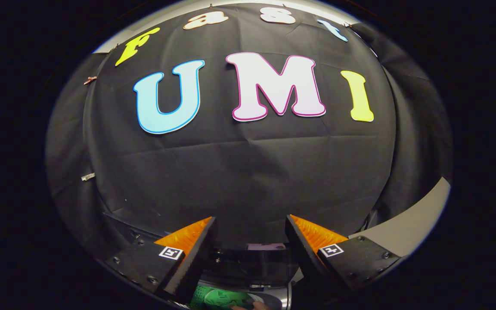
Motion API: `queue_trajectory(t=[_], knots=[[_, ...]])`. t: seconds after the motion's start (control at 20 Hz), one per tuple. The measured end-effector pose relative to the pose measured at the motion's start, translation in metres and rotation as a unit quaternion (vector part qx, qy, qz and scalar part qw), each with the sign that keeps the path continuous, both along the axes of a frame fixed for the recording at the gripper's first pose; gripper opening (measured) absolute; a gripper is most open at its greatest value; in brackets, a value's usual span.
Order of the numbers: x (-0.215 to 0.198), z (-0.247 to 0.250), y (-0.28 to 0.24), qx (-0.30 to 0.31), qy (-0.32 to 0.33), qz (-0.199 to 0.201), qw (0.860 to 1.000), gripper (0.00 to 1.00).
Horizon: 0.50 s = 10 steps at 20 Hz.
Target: Put the clothes into the washing machine and then close the washing machine lid.
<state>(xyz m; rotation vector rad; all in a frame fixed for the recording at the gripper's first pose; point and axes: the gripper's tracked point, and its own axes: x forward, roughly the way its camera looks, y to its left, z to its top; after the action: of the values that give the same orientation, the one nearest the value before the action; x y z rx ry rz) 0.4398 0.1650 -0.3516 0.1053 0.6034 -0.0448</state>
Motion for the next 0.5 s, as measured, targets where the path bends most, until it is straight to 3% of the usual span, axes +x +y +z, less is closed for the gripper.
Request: queue_trajectory(t=[0.5], knots=[[-0.0080,-0.0012,-0.0001,-0.004,0.030,0.004,1.000,1.00]])
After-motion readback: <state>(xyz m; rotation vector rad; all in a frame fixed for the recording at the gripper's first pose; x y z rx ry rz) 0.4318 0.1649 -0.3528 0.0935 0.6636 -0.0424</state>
